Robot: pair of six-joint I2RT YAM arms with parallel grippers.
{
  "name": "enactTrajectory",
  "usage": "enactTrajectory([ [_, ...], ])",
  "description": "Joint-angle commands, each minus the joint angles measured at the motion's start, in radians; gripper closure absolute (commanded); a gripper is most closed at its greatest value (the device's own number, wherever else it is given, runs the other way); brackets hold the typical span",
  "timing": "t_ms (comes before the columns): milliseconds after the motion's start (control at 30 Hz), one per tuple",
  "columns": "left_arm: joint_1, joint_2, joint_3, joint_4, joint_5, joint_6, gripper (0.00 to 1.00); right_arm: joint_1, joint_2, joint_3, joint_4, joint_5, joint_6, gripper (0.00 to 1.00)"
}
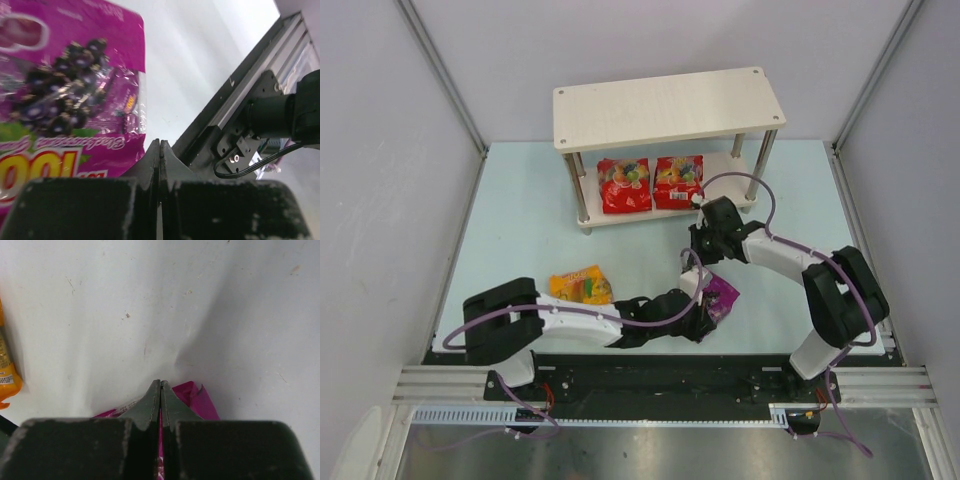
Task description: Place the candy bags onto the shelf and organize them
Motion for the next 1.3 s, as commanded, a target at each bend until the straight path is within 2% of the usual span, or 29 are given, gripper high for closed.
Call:
enactTrajectory([
  [0, -0.012, 0.066, 0.084, 0.060, 0.083, -0.029, 1.00, 0.006, 0.038, 0.049, 0.016, -0.018, -0.022, 1.00],
  [400, -0.007, 0.119, 0.202, -0.200, 0.062, -0.029, 1.00, 0.008, 0.086, 0.079, -0.043, 0.032, -0.032, 1.00],
  [700, 0.004, 0.119, 0.193, -0.272, 0.119, -0.037, 1.00, 0.006, 0.115, 0.084, -0.047, 0.018, -0.032, 1.00],
  [833, 0.011, 0.116, 0.173, -0.308, 0.108, -0.055, 1.00, 0.006, 0.118, 0.084, -0.057, 0.024, -0.030, 1.00],
  [1067, 0.088, 0.065, 0.044, -0.291, 0.088, -0.121, 1.00, 0.006, 0.112, 0.084, -0.122, 0.067, -0.035, 1.00],
  [1267, 0.152, 0.016, -0.007, -0.309, 0.041, -0.128, 1.00, 0.014, 0.080, 0.069, -0.169, 0.098, -0.030, 1.00],
])
